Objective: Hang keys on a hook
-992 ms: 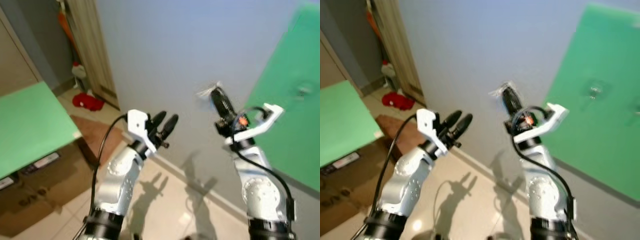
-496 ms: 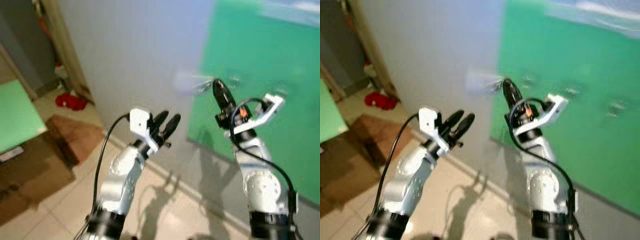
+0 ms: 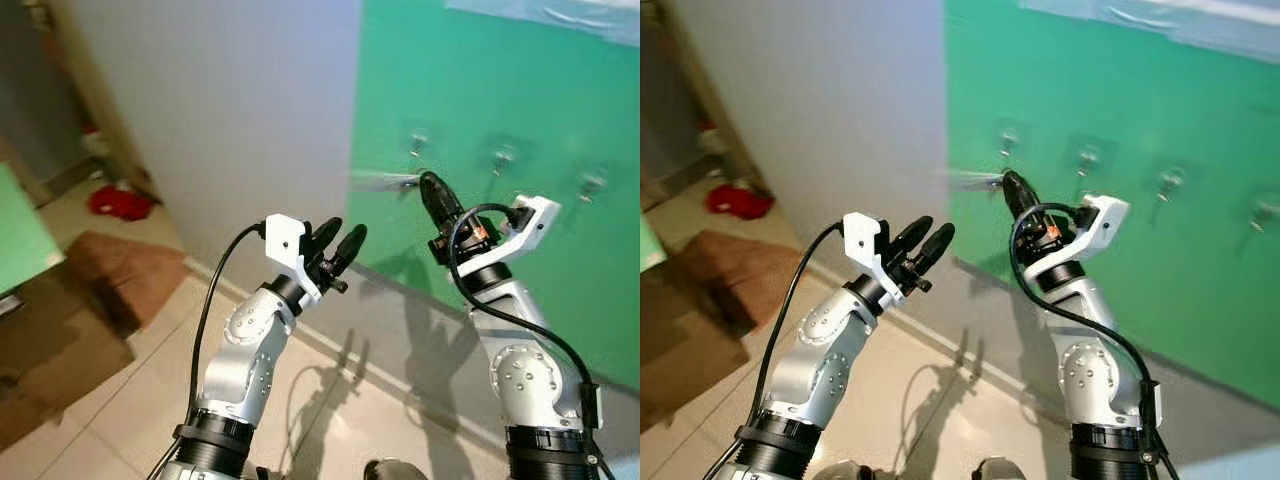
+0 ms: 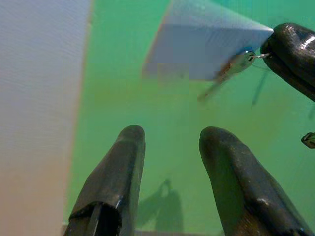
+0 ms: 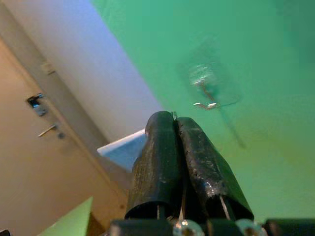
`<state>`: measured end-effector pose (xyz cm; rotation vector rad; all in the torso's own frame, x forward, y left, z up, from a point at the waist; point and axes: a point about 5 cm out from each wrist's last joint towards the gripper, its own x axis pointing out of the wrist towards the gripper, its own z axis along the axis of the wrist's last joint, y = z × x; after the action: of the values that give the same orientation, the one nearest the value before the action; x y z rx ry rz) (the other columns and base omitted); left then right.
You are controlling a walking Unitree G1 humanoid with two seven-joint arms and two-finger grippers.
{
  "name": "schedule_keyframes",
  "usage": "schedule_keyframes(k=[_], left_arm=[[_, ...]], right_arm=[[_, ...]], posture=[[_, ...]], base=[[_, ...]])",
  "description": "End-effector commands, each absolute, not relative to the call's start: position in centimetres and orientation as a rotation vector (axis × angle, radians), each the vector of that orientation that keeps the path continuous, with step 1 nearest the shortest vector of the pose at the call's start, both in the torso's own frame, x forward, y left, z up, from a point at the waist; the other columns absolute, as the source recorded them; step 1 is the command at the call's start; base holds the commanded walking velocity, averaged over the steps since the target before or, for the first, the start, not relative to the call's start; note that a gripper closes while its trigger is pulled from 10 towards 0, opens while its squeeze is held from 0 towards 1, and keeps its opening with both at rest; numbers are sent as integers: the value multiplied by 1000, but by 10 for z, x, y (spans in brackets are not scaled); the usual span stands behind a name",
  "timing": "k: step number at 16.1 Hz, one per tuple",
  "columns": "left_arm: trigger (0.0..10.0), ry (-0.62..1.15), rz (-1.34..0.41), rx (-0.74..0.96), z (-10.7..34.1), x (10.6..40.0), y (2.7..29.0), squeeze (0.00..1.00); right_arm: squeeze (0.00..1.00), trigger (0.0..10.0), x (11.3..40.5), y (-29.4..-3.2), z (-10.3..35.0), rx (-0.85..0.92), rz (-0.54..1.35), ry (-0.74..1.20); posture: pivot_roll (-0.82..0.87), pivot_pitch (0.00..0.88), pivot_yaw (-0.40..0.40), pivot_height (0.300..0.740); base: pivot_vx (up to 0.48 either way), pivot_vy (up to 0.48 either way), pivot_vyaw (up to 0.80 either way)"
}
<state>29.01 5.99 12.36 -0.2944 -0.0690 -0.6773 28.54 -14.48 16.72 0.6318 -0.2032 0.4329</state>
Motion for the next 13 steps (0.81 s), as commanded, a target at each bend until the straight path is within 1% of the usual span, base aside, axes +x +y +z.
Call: schedule_keyframes(k=[1,7,9,13], left_arm=[[10000,-88,-685,-281,130,291,57,0],[10000,-94,-691,-268,132,292,57,0],[10000,-95,-692,-265,133,292,57,0],[10000,-98,-700,-257,133,292,56,0]], right_arm=[[0,10000,287,-149,168,627,417,-198],[0,10000,289,-158,168,624,383,-205],[0,10000,292,-161,173,647,372,-235],[0,10000,297,-159,177,614,411,-223]], posture=[[-105,78,10,740],[-103,82,15,740],[-104,82,17,740],[-103,82,16,740]], base=[[0,0,-800],[0,0,-800],[0,0,-800],[0,0,0]])
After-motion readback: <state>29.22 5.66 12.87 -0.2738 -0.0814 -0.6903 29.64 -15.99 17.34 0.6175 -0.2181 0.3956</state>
